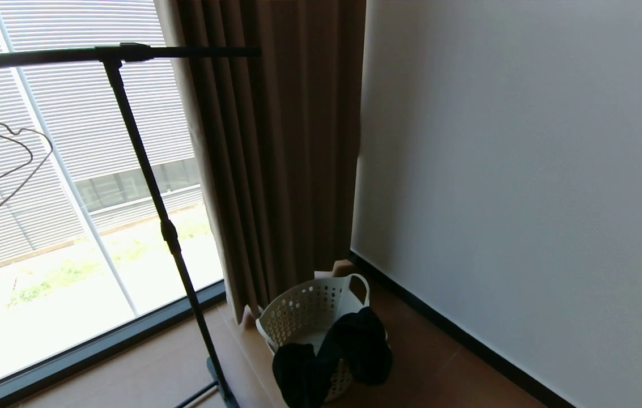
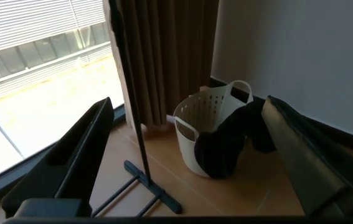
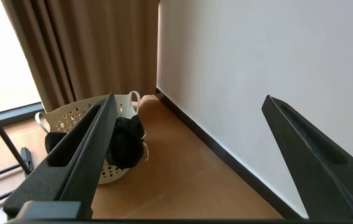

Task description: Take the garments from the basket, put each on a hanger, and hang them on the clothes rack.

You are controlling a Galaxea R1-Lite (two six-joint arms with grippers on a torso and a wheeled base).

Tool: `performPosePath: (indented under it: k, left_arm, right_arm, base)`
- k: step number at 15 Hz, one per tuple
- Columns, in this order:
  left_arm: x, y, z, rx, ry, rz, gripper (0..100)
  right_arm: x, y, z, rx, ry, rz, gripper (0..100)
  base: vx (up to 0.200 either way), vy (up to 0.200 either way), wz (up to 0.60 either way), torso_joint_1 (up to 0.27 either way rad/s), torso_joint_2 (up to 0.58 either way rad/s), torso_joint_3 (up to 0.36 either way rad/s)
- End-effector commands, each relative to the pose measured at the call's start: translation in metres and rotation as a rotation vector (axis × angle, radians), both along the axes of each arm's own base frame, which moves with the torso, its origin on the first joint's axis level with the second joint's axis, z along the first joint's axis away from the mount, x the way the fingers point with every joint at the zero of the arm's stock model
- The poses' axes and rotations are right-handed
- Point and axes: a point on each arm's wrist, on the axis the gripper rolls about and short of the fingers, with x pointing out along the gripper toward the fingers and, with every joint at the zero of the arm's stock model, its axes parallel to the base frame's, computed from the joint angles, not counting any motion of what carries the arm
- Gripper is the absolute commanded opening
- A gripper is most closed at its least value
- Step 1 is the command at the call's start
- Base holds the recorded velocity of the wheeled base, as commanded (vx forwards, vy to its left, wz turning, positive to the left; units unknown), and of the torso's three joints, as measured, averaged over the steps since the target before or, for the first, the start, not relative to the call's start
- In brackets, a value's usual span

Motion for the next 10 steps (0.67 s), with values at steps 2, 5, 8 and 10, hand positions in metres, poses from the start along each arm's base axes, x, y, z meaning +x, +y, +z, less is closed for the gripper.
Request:
performPosePath:
  k: [2, 5, 8, 10]
  left_arm:
    - [0.0001, 0.0000, 0.0000, -0.001, 0.001, 0.000, 100]
    - [0.0000, 0.0000, 0.0000, -0.005, 0.000, 0.000, 100]
    - [0.0001, 0.0001, -0.0003, -0.006, 0.000, 0.004, 100]
    - [0.0001, 0.0000, -0.0003, -0.005, 0.000, 0.002, 100]
  right_arm:
    - [0.0001, 0.0001, 0.0002, -0.001, 0.000, 0.001, 100]
    - [0.0001, 0.0000, 0.0002, 0.001, 0.000, -0.001, 100]
    - [0.0001, 0.0000, 0.0002, 0.002, 0.000, -0.001, 100]
    - [0.0001, 0.0000, 0.0002, 0.001, 0.000, -0.001, 100]
  base:
    - [0.200, 0.000, 0.00, 0.002, 0.00, 0.000]
    - [0.200, 0.133, 0.00, 0.001, 0.00, 0.004]
    - [0.000, 0.200, 0.00, 0.007, 0.00, 0.001]
    - [0.000, 0.000, 0.00, 0.000, 0.00, 0.000]
